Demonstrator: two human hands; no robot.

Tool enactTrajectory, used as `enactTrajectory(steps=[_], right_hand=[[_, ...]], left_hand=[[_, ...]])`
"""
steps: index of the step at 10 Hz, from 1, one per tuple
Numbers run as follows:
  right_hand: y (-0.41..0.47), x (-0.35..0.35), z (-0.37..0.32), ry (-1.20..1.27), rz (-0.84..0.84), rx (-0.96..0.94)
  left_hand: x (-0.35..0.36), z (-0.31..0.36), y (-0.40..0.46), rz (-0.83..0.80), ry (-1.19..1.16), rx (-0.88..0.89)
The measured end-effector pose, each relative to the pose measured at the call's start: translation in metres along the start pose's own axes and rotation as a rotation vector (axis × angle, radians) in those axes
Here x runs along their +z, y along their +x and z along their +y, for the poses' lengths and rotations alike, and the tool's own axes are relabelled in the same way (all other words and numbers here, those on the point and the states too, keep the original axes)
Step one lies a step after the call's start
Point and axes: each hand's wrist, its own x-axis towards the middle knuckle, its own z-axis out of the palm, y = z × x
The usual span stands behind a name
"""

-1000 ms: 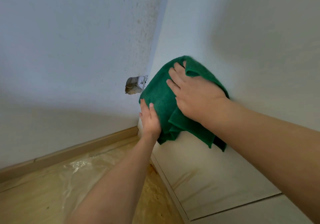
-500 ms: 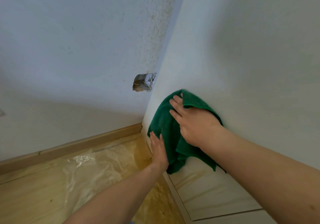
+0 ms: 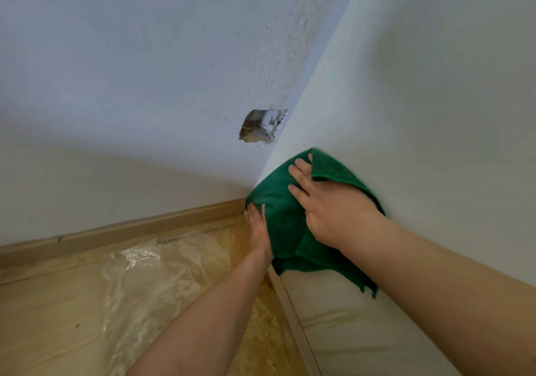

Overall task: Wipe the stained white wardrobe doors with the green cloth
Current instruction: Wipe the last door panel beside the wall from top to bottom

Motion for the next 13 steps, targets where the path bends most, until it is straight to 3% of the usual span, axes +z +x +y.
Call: enactTrajectory(steps=[1,2,3,4,6,8,9,10,12,13], right_hand=[[0.002,-0.003,0.001,-0.008,0.016,0.000],[0.005,-0.002,0.001,0.017,-0.011,0.006],[0.006,-0.003,0.000,-0.018,-0.009,0.007],[0.007,0.001,-0.002,-0.013,0.015,0.004],[0.007,0.004,-0.001,0.025,-0.003,0.001],[0.005,-0.001,-0.002,0.045,-0.015,0.010],[0.005,-0.002,-0.003,0.043,-0.023,0.004],[0.004,-0.002,0.000,0.048,-0.034,0.001],[0.002,0.001,-0.001,-0.046,-0.031,-0.015],[-0.006,0.000,0.002,-0.080,-0.024,-0.025]], left_hand=[[0.016,0.058,-0.068,-0.106,-0.173,-0.142],[0.003,0.085,-0.117,-0.191,-0.092,-0.078],[-0.006,0.109,-0.085,-0.131,-0.008,-0.020],[-0.018,0.096,-0.018,-0.141,-0.143,-0.135],[-0.012,0.105,-0.045,-0.042,-0.026,-0.001],[-0.020,0.105,-0.076,-0.062,0.332,0.236],[-0.022,0.132,-0.052,-0.102,0.304,0.153],[-0.022,0.153,-0.045,-0.011,0.275,0.075],[-0.013,0.136,-0.071,0.013,0.312,0.103],[-0.001,0.138,-0.091,-0.012,0.279,-0.138]])
